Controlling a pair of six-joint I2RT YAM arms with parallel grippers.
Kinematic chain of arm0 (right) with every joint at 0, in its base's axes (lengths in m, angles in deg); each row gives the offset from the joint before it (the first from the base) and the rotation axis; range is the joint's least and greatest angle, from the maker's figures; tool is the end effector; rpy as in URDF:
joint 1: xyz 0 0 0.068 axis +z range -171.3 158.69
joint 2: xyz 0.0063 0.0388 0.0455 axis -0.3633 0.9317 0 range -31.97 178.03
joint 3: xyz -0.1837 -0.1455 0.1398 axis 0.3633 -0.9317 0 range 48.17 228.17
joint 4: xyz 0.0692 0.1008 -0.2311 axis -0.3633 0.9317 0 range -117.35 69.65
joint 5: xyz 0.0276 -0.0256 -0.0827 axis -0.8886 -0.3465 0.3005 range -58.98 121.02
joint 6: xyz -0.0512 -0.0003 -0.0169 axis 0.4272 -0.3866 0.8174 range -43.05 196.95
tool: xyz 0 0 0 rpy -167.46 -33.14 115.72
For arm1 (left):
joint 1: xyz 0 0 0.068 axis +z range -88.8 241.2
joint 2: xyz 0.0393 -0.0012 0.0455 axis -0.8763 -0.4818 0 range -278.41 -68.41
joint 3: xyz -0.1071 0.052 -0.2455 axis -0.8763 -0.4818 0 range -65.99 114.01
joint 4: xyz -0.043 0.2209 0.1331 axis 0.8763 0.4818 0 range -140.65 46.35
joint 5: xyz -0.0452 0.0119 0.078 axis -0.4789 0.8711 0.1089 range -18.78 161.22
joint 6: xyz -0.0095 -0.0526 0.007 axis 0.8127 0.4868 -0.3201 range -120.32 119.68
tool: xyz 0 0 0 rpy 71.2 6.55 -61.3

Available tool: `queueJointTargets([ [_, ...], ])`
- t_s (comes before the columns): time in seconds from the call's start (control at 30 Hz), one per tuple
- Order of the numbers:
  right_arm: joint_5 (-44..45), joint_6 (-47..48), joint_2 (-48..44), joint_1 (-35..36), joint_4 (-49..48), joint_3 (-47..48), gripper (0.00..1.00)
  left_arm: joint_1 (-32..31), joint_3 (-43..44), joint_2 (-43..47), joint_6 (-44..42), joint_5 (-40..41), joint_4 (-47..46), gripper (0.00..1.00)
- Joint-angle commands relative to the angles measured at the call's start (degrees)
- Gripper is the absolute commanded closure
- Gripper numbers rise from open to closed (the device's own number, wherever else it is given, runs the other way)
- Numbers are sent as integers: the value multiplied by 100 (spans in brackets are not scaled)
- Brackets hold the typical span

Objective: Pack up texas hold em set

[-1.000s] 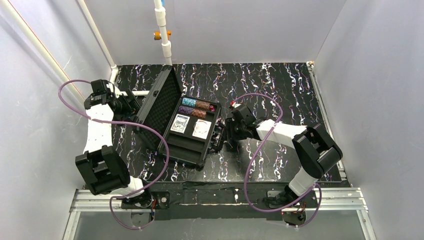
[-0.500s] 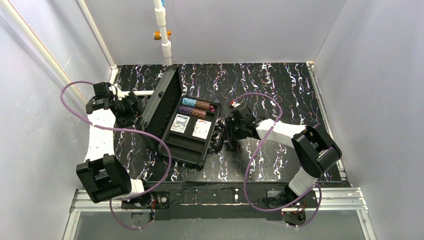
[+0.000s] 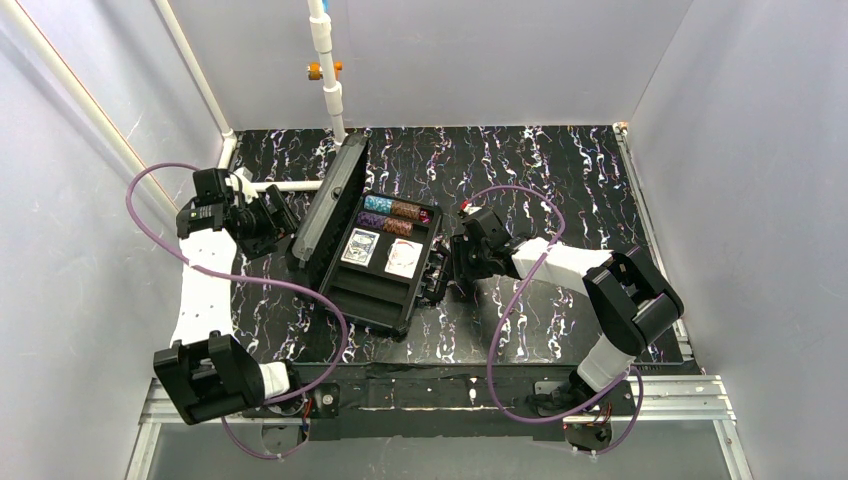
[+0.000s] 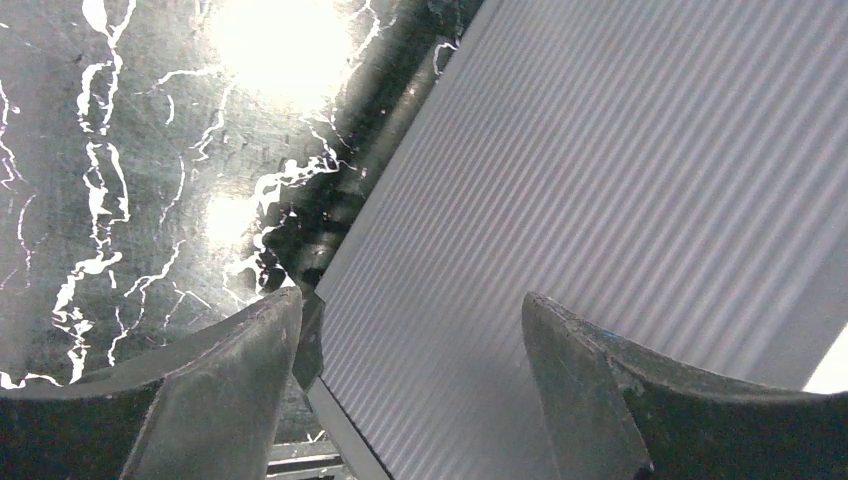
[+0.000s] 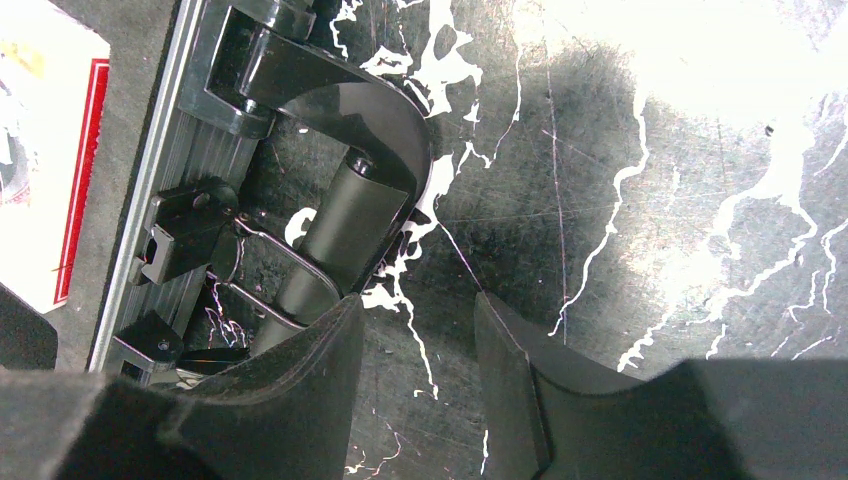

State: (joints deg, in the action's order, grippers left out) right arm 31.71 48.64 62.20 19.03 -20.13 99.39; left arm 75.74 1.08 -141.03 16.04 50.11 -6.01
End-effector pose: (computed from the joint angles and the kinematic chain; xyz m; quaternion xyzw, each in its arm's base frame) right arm 0.2515 0.2129 0.1698 -0.0964 0.9352 0.1874 0.2845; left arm 0.2544 0.0527 0.3191 -0.1862 0.9076 -0.1774 0.3319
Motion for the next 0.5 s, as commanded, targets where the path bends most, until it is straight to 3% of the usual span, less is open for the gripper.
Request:
queueJointTargets([
  [0.0,-236,-73,84,44,-184,248,46,-117,-4,379,31,-314,267,21],
  [0.47,-139,-92,13,44,-127,292,47,-611,-81,675,222,-674,327,21],
])
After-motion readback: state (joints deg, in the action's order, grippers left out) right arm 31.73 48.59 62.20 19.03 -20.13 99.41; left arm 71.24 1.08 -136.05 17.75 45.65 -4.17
